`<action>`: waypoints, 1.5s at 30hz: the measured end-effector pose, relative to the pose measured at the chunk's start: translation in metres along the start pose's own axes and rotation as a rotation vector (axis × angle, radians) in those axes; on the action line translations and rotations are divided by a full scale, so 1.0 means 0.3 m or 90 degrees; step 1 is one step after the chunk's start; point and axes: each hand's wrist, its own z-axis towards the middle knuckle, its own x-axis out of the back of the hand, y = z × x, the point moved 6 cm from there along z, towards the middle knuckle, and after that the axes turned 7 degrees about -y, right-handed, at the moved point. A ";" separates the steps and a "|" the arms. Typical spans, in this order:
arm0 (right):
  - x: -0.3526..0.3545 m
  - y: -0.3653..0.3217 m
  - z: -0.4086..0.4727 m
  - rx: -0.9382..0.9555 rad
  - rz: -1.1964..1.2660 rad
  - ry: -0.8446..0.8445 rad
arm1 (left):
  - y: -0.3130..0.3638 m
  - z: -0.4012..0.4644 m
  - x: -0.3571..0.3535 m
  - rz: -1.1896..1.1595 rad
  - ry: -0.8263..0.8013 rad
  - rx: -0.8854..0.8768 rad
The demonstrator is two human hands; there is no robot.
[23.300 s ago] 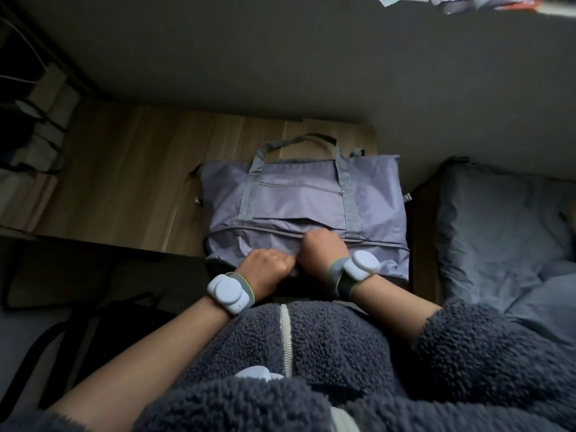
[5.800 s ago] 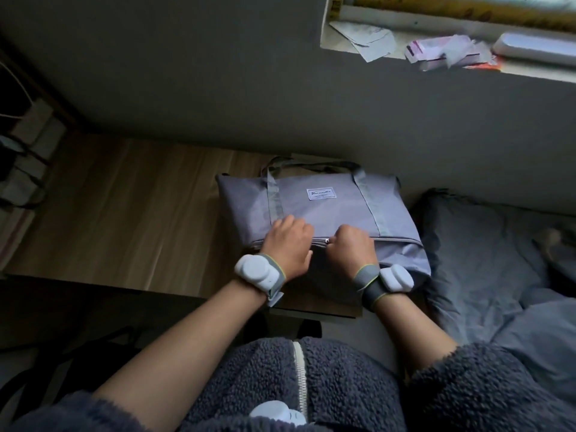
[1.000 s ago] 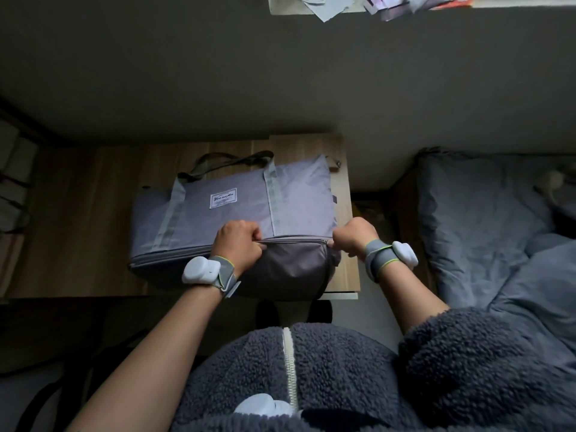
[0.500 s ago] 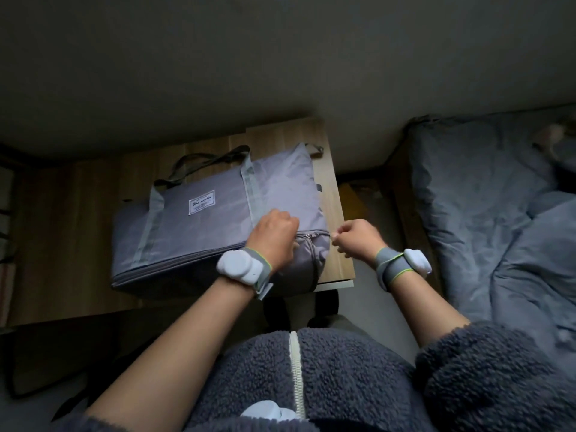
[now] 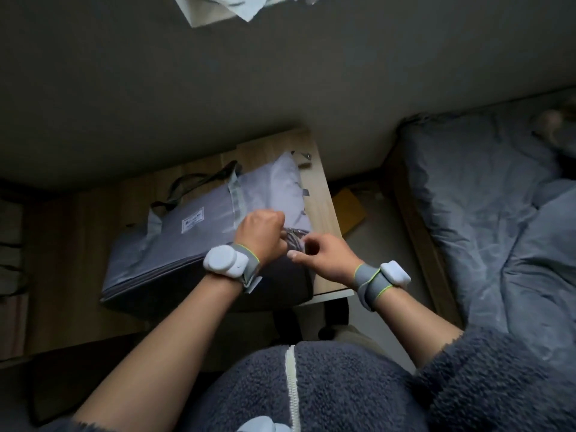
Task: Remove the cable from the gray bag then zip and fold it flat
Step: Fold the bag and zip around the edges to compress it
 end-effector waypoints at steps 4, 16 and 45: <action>0.099 -0.245 -0.026 0.114 -0.042 0.106 | -0.033 -0.027 0.287 -0.019 0.140 0.016; 0.467 -1.023 -0.341 0.413 -0.445 0.468 | -0.069 -0.319 0.886 -0.316 0.581 -0.015; 0.144 -0.719 -0.200 0.280 -0.581 0.256 | -0.175 -0.333 0.446 -0.288 0.440 0.082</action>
